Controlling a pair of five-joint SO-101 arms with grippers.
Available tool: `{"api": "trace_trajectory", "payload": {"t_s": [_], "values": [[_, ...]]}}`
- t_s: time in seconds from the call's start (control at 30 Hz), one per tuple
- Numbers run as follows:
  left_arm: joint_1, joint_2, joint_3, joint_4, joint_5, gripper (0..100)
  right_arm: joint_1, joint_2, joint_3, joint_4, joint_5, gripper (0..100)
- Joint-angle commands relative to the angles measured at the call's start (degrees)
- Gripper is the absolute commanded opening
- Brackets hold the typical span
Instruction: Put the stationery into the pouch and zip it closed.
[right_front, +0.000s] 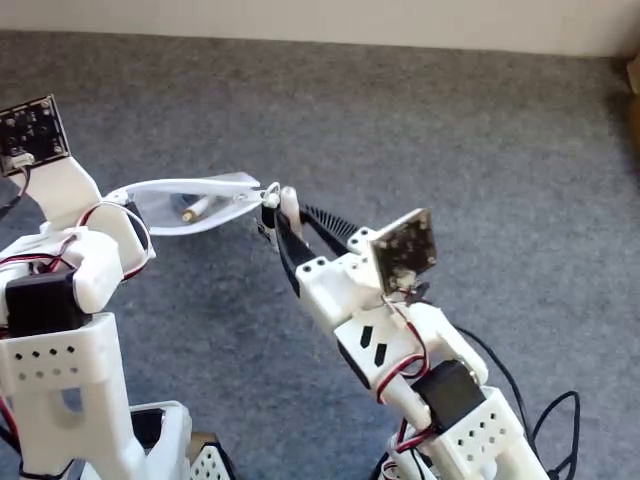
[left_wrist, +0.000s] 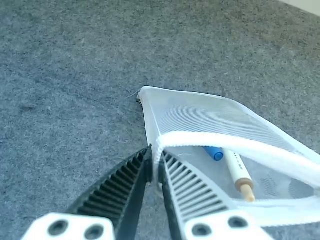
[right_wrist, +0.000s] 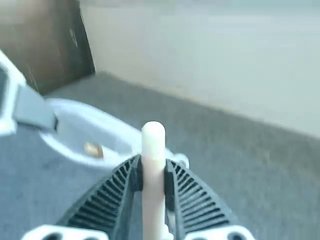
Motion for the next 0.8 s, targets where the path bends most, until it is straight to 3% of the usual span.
{"api": "trace_trajectory", "payload": {"t_s": [0.0,0.13,0.4,0.77], "values": [[-0.84,-0.13,-0.22,-1.05,-0.53,1,0.04,-0.92,-6.02,-6.73,0.79,0.5],[-0.84,-0.13,-0.22,-1.23,-0.53,1,-0.31,-0.92,-6.81,-14.73,0.70,0.5],[-0.84,-0.13,-0.22,-1.14,-0.53,1,-7.52,-0.22,-6.81,-26.59,0.79,0.5],[-0.84,-0.13,-0.22,-1.05,-0.53,1,-7.69,20.26,-10.77,-44.18,0.79,0.5]]}}
